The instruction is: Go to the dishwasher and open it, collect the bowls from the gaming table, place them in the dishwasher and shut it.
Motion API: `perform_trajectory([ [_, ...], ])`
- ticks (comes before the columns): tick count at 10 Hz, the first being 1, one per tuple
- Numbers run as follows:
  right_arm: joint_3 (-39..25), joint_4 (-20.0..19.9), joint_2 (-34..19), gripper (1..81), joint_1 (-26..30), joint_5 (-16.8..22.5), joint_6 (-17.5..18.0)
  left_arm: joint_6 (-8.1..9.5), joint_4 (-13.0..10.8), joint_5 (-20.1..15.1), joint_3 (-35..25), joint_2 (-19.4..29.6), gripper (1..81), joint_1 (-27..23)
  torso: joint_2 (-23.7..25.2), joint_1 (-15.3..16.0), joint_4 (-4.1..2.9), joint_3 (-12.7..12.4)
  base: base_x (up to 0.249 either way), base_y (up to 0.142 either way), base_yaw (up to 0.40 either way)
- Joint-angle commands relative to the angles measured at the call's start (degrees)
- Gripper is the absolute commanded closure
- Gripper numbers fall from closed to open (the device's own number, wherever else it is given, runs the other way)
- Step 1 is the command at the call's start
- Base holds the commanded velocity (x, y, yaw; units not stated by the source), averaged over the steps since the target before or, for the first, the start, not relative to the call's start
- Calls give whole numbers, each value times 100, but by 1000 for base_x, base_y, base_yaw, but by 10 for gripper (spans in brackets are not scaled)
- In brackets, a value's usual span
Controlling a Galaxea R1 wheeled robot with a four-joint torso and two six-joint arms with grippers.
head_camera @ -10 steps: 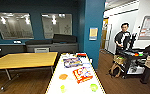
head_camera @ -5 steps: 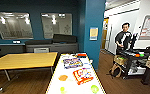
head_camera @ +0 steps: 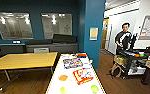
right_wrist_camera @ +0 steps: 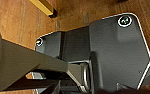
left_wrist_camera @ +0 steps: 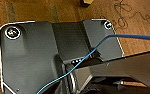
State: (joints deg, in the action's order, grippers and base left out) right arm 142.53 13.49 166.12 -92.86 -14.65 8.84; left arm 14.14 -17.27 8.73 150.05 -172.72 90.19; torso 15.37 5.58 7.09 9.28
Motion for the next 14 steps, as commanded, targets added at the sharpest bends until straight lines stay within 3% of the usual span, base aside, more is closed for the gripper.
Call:
perform_trajectory([
  [1,-1804,-13,-1618,10,289,-588,1258,-16,-40,-240,-37,-18,10,-277,2,0,0,0,0,0,0],
  [3,-3027,-22,-2649,10,508,-767,1577,-8,-40,-240,-55,-18,10,-286,2,0,0,0,0,0,0],
  [6,-4667,-460,-3780,10,1078,-688,1595,-8,-30,-232,-37,-18,10,-295,2,0,0,0,0,0,0],
  [10,-6455,-743,-5365,10,1800,-671,1542,-8,-30,-240,-55,-18,10,-304,2,0,0,0,0,0,0],
  [14,-7767,-778,-6088,10,2538,-443,1533,-8,-30,-240,-55,-35,10,-304,2,-2,0,0,0,0,0],
])
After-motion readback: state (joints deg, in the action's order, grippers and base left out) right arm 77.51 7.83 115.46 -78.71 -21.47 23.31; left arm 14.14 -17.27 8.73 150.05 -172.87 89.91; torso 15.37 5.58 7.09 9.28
